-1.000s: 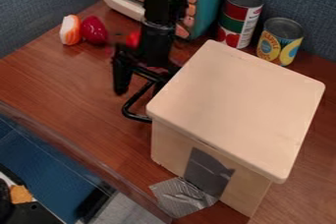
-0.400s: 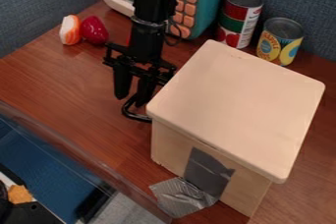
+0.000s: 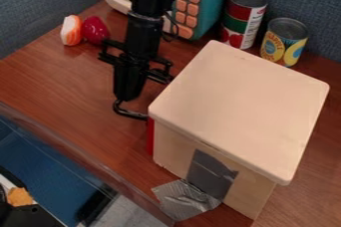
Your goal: Open the drawer
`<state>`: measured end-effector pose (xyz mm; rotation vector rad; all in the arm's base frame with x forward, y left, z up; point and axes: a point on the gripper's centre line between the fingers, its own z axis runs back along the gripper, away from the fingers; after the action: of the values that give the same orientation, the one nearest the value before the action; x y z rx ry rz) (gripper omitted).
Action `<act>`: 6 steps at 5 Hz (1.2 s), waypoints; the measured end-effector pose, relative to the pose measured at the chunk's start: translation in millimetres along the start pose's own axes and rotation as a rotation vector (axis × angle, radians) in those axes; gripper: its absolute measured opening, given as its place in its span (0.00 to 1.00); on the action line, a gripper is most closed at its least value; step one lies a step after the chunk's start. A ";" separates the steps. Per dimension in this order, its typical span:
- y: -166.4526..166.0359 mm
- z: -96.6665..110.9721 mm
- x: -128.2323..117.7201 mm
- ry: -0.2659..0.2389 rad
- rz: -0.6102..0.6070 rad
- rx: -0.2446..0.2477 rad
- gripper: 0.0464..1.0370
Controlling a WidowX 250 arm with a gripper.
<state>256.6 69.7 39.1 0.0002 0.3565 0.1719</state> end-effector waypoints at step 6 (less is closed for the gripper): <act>67.1 -3.0 -2.1 0.277 -0.096 0.123 0.06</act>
<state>242.4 135.4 39.0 0.0813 0.6416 0.0538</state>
